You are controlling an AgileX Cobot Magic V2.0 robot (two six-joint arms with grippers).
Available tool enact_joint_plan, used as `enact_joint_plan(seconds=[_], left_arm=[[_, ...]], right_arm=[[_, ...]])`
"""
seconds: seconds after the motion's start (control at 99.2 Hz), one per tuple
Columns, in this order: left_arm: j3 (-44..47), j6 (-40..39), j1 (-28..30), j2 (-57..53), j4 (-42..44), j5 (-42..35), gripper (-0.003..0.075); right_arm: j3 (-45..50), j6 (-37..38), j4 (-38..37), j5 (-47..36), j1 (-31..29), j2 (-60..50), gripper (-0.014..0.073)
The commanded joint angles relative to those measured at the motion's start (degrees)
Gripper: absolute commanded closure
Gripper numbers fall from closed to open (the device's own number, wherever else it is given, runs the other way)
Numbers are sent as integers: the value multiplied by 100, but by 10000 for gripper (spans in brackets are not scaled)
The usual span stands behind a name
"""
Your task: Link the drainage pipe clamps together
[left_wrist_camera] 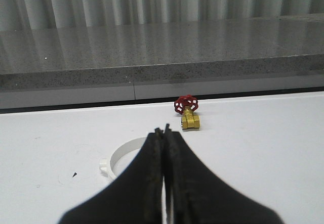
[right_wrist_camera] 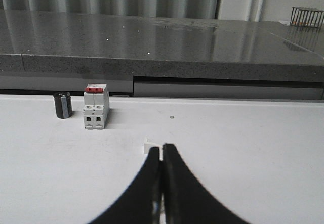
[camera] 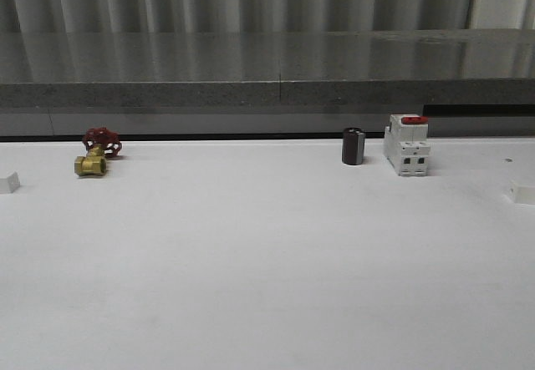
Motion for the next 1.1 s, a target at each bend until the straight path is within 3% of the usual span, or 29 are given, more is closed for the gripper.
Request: enact_joint_plan(seconds=[0.0, 0.302, 0.514, 0.715, 0.907, 1.088], left_arm=[[195, -43, 4, -177, -64, -471, 740], [166, -43, 4, -177, -264, -678, 740], [-282, -43, 4, 69, -264, -373, 740], [-1331, -43, 4, 885, 382, 873, 740], [-2216, -43, 4, 1768, 390, 2166, 740], [-2721, -43, 4, 2602, 366, 2529, 739]], right_arm=[[-89, -39, -54, -452, -4, -69, 661], [-89, -39, -54, -452, -4, -69, 661], [-89, -39, -54, -452, -4, -69, 661], [-89, -39, -54, -452, -4, -69, 661], [-89, -39, -54, -452, -4, -69, 661], [-89, -39, -54, -452, -4, -69, 661]])
